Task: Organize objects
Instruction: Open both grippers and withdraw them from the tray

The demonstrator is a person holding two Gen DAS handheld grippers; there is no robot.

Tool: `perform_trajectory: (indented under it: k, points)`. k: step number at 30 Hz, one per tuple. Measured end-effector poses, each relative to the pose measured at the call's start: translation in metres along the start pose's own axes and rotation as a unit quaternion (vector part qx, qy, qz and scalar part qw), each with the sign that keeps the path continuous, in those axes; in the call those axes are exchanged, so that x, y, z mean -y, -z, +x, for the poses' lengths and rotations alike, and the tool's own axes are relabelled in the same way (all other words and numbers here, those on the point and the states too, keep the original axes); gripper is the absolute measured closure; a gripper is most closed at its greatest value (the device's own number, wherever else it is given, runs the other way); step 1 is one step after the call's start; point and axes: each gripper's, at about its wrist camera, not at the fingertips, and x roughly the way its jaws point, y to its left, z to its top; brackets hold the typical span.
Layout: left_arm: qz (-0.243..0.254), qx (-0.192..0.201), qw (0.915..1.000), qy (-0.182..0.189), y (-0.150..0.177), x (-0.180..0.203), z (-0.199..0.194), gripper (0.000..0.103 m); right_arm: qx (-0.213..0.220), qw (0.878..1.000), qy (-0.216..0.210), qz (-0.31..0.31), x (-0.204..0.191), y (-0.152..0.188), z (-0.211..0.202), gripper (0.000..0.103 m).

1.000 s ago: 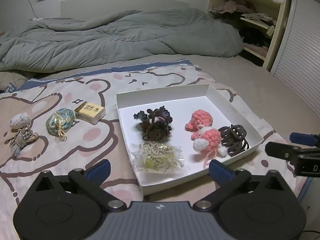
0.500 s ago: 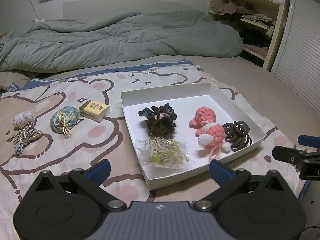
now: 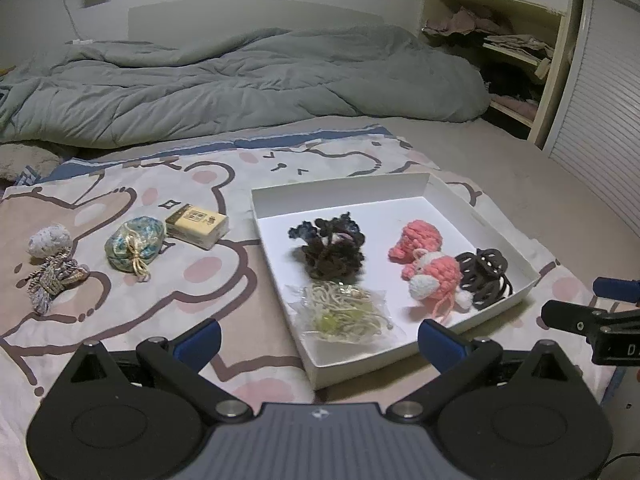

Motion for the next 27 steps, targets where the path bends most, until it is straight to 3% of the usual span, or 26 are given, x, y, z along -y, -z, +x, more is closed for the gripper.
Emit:
perform_trajectory:
  k: [27]
  points:
    - [-0.052, 0.029, 0.9936, -0.096, 0.007, -0.131, -0.039, 0.000, 0.017, 0.998, -0.061, -0.027, -0.100, -0.030, 0.033, 0.000]
